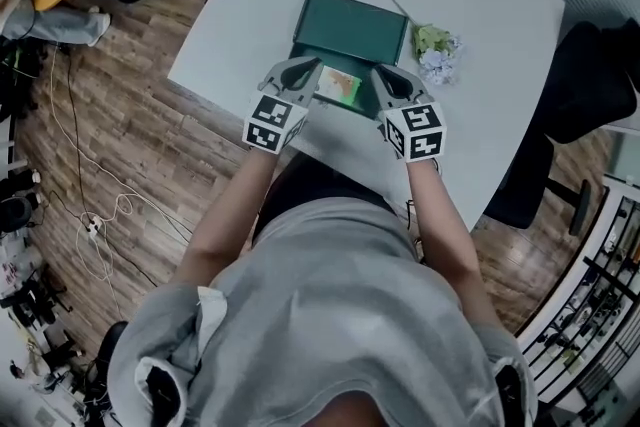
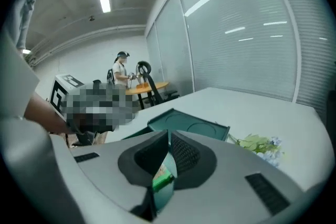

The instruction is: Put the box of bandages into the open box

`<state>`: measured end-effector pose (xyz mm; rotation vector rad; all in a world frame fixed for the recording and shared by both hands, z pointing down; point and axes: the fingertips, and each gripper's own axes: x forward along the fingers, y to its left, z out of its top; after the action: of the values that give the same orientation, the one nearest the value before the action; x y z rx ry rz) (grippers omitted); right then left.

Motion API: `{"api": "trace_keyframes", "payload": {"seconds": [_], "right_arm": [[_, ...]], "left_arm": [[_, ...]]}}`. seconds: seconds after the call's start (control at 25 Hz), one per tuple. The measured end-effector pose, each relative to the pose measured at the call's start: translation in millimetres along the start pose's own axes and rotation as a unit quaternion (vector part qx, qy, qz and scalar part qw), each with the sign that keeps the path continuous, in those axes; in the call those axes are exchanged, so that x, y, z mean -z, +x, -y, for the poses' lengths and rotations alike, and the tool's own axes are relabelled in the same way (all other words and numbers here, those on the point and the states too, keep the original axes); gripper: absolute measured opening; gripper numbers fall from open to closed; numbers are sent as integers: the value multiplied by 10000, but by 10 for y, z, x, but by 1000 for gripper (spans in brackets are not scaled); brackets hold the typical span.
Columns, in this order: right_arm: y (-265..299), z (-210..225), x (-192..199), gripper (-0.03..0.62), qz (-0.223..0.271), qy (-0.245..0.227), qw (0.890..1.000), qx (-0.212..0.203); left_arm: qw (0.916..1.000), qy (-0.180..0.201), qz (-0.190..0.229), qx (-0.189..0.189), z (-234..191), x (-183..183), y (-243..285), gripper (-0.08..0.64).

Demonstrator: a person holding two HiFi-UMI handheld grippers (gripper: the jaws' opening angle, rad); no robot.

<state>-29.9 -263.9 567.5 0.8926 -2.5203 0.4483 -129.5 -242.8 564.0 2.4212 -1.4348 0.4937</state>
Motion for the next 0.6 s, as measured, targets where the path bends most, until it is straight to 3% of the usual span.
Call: {"api": "trace_keyframes", "payload": {"seconds": [0.2,0.44,0.6], "right_arm": [[-531,38,-714,54,1250,110,9919,211],[-1270,130,-1485,52,2504,-12,9664,587],[-1638,66,-1810,51,3029,-150,9506,663]], "left_arm": [[9946,260,988,-185,62,-796,-273,20],[9784,393,1975,-473,27,-1586,-638,20],[9691,389,2345,-653,59,-1989,-905,20]]}}
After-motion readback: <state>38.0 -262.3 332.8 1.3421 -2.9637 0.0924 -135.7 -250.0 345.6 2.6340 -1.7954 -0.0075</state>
